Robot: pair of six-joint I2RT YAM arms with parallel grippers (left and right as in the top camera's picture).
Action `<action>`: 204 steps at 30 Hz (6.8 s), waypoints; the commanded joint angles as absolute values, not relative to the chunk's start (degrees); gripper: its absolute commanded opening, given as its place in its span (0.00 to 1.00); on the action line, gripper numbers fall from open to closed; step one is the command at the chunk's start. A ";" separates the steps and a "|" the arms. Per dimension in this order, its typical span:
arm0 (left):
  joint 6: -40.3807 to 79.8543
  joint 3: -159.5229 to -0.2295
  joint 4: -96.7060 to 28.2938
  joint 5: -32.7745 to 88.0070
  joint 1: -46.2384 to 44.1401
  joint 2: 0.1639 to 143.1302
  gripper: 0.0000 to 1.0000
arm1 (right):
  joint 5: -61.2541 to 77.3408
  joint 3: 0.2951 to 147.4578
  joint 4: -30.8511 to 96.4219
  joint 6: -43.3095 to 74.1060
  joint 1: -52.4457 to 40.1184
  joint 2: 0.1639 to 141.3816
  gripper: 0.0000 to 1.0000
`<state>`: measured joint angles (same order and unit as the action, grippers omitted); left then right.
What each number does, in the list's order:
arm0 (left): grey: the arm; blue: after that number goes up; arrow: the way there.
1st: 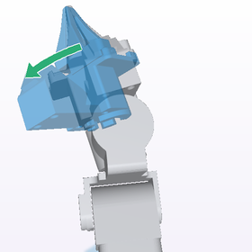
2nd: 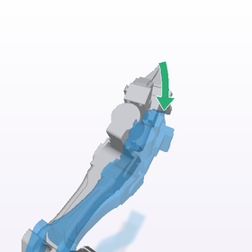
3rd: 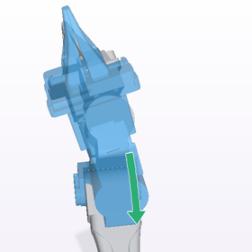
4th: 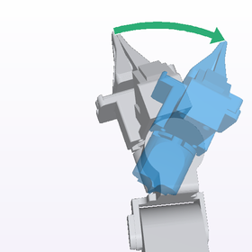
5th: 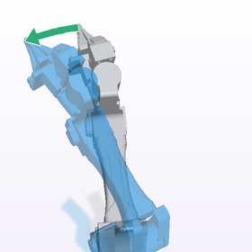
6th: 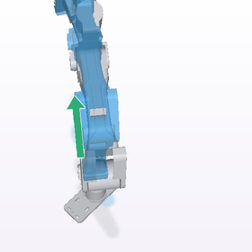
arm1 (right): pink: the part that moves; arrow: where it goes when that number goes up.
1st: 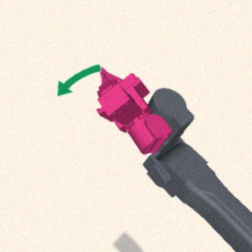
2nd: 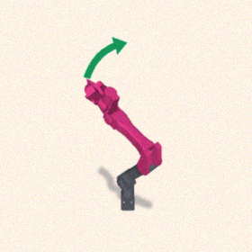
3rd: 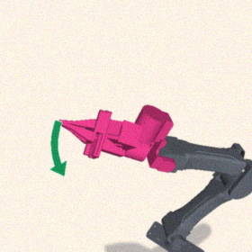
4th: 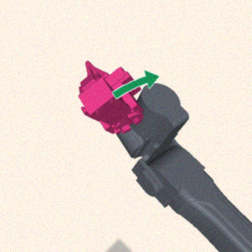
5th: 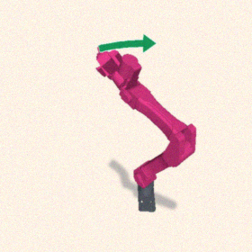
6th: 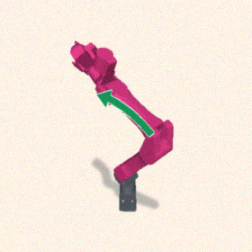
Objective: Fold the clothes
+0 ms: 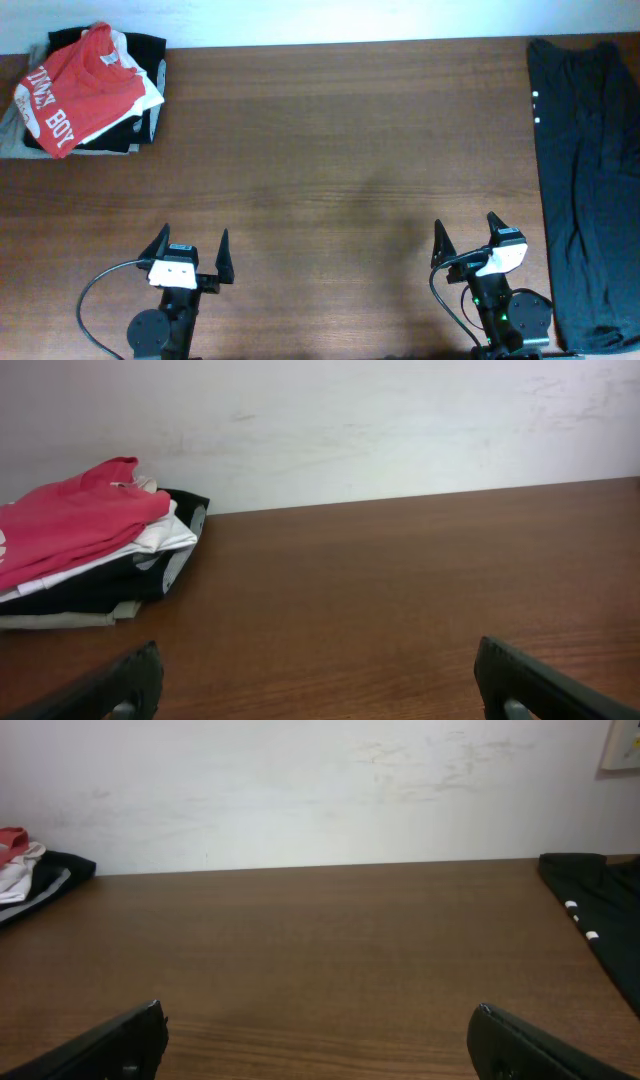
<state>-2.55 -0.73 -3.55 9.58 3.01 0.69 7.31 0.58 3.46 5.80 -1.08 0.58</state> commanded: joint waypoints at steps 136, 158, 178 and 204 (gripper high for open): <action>-2.24 -0.54 -3.77 9.17 2.76 0.99 0.99 | 18.31 147.33 53.41 -6.57 7.68 148.70 0.04; -2.24 -0.54 -3.77 9.17 2.76 0.99 0.99 | 18.46 147.35 55.83 7.77 -39.66 145.38 0.77; -2.24 -0.54 -3.77 9.17 2.76 0.99 0.99 | 12.80 120.44 69.91 9.32 -7.84 140.03 0.74; -2.24 -0.54 -3.77 9.17 2.76 0.99 0.99 | 3.95 121.10 66.85 8.40 -7.88 139.96 0.22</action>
<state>-2.55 -0.75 -3.66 8.95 3.01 1.28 4.93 119.85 66.81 8.56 -8.23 139.57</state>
